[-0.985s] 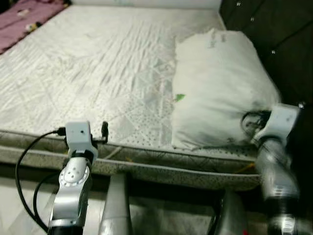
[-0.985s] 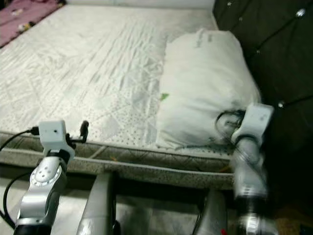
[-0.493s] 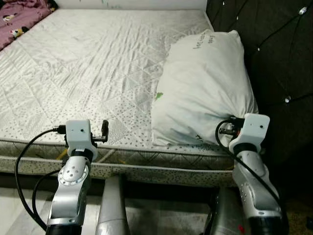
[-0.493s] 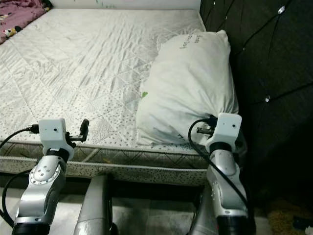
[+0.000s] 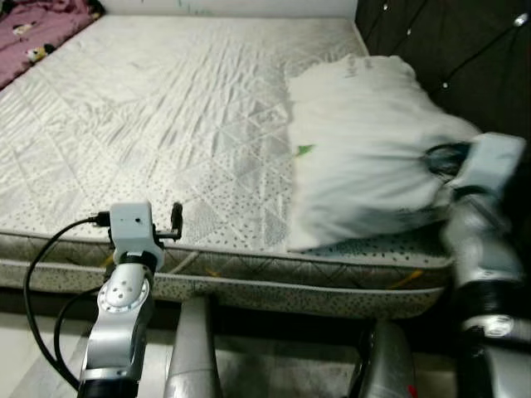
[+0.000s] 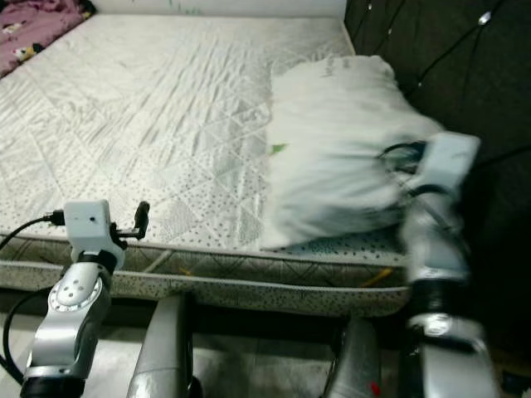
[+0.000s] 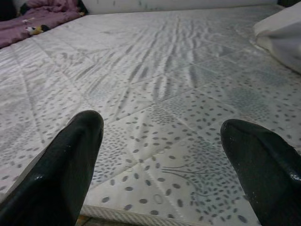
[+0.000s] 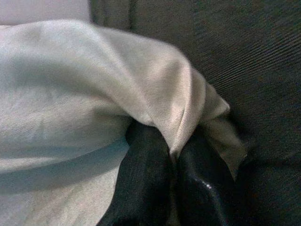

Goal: Clean up the room

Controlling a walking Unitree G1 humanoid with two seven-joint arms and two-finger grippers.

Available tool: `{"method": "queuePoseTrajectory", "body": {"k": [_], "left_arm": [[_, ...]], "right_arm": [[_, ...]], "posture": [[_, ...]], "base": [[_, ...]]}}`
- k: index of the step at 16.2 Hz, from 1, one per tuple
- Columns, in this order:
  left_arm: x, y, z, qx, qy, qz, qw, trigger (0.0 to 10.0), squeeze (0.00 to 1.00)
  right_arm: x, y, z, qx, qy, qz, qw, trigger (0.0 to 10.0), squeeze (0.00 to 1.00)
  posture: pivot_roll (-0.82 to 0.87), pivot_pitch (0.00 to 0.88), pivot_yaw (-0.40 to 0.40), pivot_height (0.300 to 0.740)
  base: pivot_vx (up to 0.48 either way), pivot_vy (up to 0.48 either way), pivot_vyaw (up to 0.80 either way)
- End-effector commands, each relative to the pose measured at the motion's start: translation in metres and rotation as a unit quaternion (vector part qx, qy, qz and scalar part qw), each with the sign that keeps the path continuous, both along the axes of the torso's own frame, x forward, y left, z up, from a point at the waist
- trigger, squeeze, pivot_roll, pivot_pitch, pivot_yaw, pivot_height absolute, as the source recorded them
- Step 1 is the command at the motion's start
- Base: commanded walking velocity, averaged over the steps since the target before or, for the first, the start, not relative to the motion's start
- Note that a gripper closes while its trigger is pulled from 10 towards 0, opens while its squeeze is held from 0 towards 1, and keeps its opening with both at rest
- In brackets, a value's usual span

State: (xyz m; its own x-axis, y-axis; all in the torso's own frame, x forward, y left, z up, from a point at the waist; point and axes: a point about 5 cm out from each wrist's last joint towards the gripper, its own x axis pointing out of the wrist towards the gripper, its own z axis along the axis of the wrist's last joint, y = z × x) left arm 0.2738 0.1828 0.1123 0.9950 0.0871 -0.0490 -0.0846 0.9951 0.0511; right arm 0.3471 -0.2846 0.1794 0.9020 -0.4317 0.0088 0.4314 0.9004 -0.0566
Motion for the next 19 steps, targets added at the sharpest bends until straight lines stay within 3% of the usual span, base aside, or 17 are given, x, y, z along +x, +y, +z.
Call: {"method": "queuePoseTrajectory", "body": {"k": [1,4,7,11,12,13,15,17,19], "left_arm": [[0.0,0.003,0.001,0.004,0.001,0.009,1.0,10.0,0.0],[-0.002,0.004,0.0,0.004,0.002,0.009,1.0,10.0,0.0],[-0.001,0.005,0.0,0.007,0.003,0.007,1.0,10.0,0.0],[-0.001,0.006,-0.001,0.011,0.007,0.004,1.0,10.0,0.0],[-0.001,0.004,-0.001,0.012,0.008,0.0,1.0,10.0,0.0],[0.002,0.001,0.0,0.011,0.007,-0.005,1.0,10.0,0.0],[0.003,0.001,0.001,0.011,0.006,-0.005,1.0,10.0,0.0],[0.004,0.002,0.001,0.012,0.006,-0.005,1.0,10.0,0.0],[0.004,0.004,0.001,0.013,0.005,0.0,1.0,10.0,0.0]], "right_arm": [[-0.001,-0.023,0.03,-0.016,-0.056,-0.04,0.997,0.0,0.0],[-0.009,-0.043,0.032,-0.028,-0.058,-0.077,0.995,0.0,0.0],[-0.033,-0.05,0.003,-0.058,-0.022,-0.104,0.993,0.0,0.0],[-0.075,-0.023,-0.047,-0.085,0.032,-0.079,0.993,0.0,0.0],[-0.087,-0.007,-0.063,-0.085,0.05,-0.064,0.993,0.0,0.0],[-0.099,0.02,-0.083,-0.067,0.071,-0.03,0.995,0.0,0.0],[-0.095,0.033,-0.086,-0.05,0.072,-0.013,0.996,0.0,0.0],[-0.069,0.034,-0.072,-0.041,0.042,0.002,0.998,0.0,0.0],[-0.029,0.023,-0.035,-0.054,-0.002,0.01,0.998,0.0,0.0]], "posture": [[0.08,0.0,0.02,0.497],[0.07,0.0,0.023,0.497],[0.07,0.0,0.028,0.497],[0.05,0.0,0.044,0.497],[0.04,0.0,0.049,0.497],[0.04,0.0,0.052,0.497],[0.04,0.0,0.056,0.497],[0.05,0.0,0.055,0.497],[0.06,0.0,0.045,0.497]], "base": [[0.0,0.0,0.0],[0.0,0.0,0.0],[0.0,0.0,0.0],[0.0,0.0,0.0],[0.0,0.0,0.0],[0.0,0.0,0.0],[0.0,0.0,0.0],[0.0,0.0,0.0],[0.0,0.0,0.0]]}}
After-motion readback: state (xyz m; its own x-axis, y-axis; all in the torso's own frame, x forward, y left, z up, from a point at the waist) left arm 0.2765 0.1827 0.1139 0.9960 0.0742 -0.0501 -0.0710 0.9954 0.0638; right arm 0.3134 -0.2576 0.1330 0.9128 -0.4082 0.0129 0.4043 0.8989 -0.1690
